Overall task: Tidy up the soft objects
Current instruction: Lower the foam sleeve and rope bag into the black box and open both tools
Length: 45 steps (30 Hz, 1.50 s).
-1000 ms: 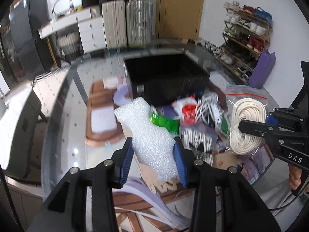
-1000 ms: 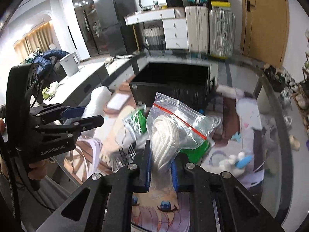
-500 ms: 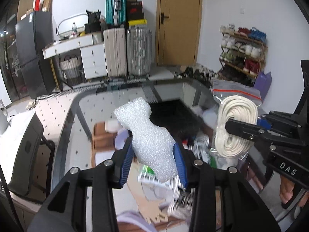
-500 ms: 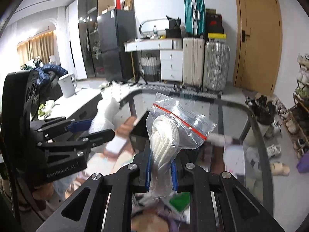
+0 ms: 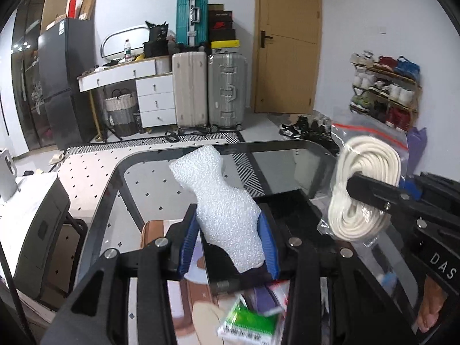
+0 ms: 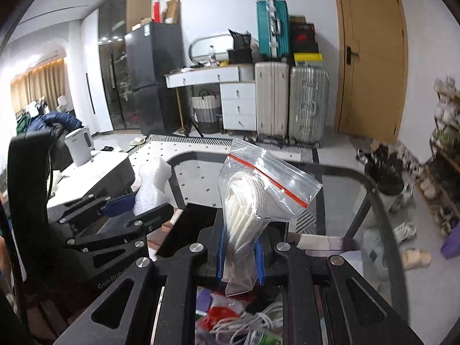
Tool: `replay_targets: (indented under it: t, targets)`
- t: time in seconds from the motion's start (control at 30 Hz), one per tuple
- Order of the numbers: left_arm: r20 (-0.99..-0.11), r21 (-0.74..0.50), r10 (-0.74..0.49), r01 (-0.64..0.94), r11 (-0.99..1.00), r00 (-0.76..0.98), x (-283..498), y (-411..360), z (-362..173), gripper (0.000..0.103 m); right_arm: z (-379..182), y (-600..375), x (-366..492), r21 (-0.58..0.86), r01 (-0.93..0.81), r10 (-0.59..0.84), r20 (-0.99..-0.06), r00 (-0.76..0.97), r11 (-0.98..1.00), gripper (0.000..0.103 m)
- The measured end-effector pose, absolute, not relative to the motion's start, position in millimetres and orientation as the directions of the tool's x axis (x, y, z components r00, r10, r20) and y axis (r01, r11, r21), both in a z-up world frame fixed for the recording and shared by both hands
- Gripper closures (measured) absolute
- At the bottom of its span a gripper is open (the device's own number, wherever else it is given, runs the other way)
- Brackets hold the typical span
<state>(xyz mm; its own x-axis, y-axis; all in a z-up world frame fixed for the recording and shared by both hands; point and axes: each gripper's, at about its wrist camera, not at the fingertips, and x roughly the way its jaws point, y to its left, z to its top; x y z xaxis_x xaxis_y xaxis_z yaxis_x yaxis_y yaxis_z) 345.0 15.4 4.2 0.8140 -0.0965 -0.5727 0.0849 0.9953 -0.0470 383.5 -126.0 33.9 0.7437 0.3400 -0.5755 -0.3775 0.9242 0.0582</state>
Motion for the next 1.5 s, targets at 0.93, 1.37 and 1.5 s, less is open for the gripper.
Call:
replay_targets:
  t: [0.93,1.37,1.5]
  targets:
    - [-0.766,-0.005,-0.096,0.143,0.990,0.636,393,-18,-68,0.064,-86,-130,453,0.110,-0.375,0.306,-0.800,0.516,0.921,0.087]
    - [-0.767,0.020,-0.083,0.152,0.988,0.636,386,-21,-69,0.064,-83,-128,439,0.125,-0.376,0.308,-0.822,0.478,0.918,0.087]
    - [-0.767,0.024,-0.077,0.148,0.989,0.637,386,-20,-67,0.057,-81,-123,437,0.095,-0.393,0.294,-0.823,0.486,0.915,0.084]
